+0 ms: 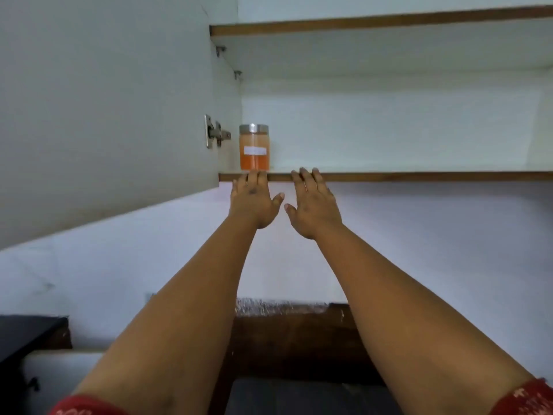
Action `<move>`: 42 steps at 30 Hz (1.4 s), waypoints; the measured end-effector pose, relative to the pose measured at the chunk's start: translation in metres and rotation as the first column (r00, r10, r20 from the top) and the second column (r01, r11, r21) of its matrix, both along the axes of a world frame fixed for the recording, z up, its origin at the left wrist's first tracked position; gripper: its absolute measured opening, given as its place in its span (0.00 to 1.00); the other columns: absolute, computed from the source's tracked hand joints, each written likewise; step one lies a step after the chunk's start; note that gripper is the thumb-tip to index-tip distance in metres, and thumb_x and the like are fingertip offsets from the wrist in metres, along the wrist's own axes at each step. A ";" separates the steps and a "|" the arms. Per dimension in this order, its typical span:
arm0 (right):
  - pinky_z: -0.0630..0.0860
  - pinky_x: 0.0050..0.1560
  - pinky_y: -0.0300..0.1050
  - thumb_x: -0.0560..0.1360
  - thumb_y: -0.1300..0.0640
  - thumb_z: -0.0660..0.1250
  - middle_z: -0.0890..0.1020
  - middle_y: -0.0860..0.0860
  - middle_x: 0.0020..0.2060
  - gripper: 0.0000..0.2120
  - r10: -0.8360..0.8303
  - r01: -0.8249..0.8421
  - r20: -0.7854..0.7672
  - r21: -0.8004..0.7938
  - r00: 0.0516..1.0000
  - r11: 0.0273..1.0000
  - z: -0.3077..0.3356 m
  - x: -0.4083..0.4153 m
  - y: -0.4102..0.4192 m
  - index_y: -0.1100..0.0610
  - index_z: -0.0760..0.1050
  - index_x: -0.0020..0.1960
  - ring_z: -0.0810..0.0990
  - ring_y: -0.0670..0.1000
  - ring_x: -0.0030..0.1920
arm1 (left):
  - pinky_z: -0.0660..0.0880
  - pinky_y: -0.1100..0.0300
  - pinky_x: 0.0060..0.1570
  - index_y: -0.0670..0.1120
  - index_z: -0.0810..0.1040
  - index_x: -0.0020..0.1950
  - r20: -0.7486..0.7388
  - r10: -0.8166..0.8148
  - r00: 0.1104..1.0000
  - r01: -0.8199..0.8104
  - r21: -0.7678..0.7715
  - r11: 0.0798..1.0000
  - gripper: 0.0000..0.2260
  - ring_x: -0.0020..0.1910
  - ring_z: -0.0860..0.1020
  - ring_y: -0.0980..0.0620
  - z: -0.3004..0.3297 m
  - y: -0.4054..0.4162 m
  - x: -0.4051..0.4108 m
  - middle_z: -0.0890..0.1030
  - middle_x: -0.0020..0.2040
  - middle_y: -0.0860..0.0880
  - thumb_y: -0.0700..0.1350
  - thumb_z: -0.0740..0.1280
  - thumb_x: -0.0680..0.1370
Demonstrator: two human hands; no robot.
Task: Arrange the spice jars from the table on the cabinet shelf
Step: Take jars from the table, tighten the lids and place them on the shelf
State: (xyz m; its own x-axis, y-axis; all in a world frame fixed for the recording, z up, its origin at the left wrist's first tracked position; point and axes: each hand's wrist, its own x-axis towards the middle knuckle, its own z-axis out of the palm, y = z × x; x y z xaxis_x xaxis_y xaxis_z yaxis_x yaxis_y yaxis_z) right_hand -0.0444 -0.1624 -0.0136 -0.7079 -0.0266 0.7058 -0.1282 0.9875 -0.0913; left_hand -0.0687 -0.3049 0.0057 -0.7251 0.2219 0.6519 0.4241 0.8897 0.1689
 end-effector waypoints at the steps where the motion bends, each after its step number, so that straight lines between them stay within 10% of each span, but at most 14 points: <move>1: 0.47 0.77 0.54 0.80 0.44 0.56 0.53 0.51 0.78 0.32 0.022 -0.021 0.012 -0.072 1.000 0.997 -0.017 0.007 -0.001 0.53 0.51 0.78 0.48 0.54 0.78 | 0.53 0.45 0.75 0.44 0.57 0.78 0.035 -0.051 0.998 0.050 0.044 0.998 0.31 0.76 0.56 0.41 -0.011 0.002 0.007 0.58 0.78 0.44 0.60 0.56 0.81; 7: 0.58 0.75 0.54 0.78 0.44 0.61 0.60 0.55 0.75 0.32 0.004 0.200 0.389 -0.483 0.921 0.852 -0.194 0.088 0.019 0.55 0.55 0.77 0.57 0.57 0.76 | 0.56 0.43 0.72 0.48 0.51 0.79 0.489 -0.127 0.863 0.000 0.252 0.968 0.35 0.76 0.56 0.38 -0.198 0.006 0.083 0.57 0.78 0.43 0.62 0.60 0.79; 17: 0.67 0.65 0.51 0.77 0.49 0.63 0.70 0.56 0.66 0.26 0.030 0.218 0.649 -0.298 0.760 0.929 -0.375 0.209 0.014 0.55 0.63 0.72 0.67 0.58 0.66 | 0.66 0.44 0.65 0.50 0.50 0.77 0.862 0.016 0.507 -0.156 0.073 0.985 0.49 0.71 0.59 0.40 -0.436 -0.004 0.241 0.57 0.72 0.46 0.67 0.71 0.66; 24: 0.68 0.65 0.50 0.75 0.60 0.61 0.72 0.58 0.65 0.22 0.207 0.166 0.782 -0.368 0.588 0.915 -0.423 0.253 -0.019 0.59 0.69 0.68 0.69 0.59 0.67 | 0.70 0.48 0.63 0.44 0.59 0.73 0.811 0.033 0.583 -0.153 0.071 0.986 0.42 0.65 0.65 0.41 -0.460 0.006 0.278 0.60 0.68 0.44 0.57 0.75 0.66; 31: 0.74 0.60 0.46 0.72 0.69 0.64 0.76 0.56 0.64 0.27 0.542 0.359 0.713 -0.696 0.444 0.622 -0.424 0.265 -0.021 0.59 0.68 0.70 0.75 0.52 0.61 | 0.75 0.49 0.56 0.49 0.64 0.68 0.824 0.039 0.566 -0.272 0.142 0.952 0.39 0.62 0.74 0.43 -0.468 -0.011 0.278 0.75 0.62 0.46 0.56 0.77 0.63; 33: 0.75 0.54 0.45 0.70 0.73 0.65 0.75 0.56 0.63 0.30 0.603 0.370 0.668 -0.744 0.435 0.556 -0.417 0.267 -0.018 0.60 0.66 0.71 0.76 0.53 0.60 | 0.75 0.54 0.51 0.49 0.69 0.65 0.842 -0.008 0.540 -0.399 0.264 0.878 0.35 0.58 0.76 0.46 -0.465 -0.020 0.281 0.77 0.60 0.48 0.60 0.77 0.63; 37: 0.74 0.49 0.42 0.60 0.59 0.79 0.68 0.49 0.61 0.44 0.545 0.306 0.719 -0.685 0.432 0.662 -0.404 0.272 -0.016 0.50 0.62 0.70 0.72 0.49 0.56 | 0.74 0.63 0.37 0.47 0.78 0.57 0.740 -0.286 0.609 -0.633 0.670 0.388 0.27 0.46 0.79 0.55 -0.435 -0.016 0.274 0.82 0.54 0.47 0.61 0.75 0.65; 42: 0.71 0.41 0.37 0.56 0.48 0.81 0.73 0.43 0.51 0.43 0.512 0.285 0.534 -0.826 0.672 0.487 -0.370 0.273 -0.017 0.45 0.59 0.62 0.74 0.42 0.48 | 0.80 0.50 0.51 0.48 0.74 0.62 0.634 -0.484 0.604 -0.486 0.773 0.407 0.39 0.53 0.79 0.49 -0.368 0.007 0.250 0.78 0.57 0.48 0.65 0.78 0.57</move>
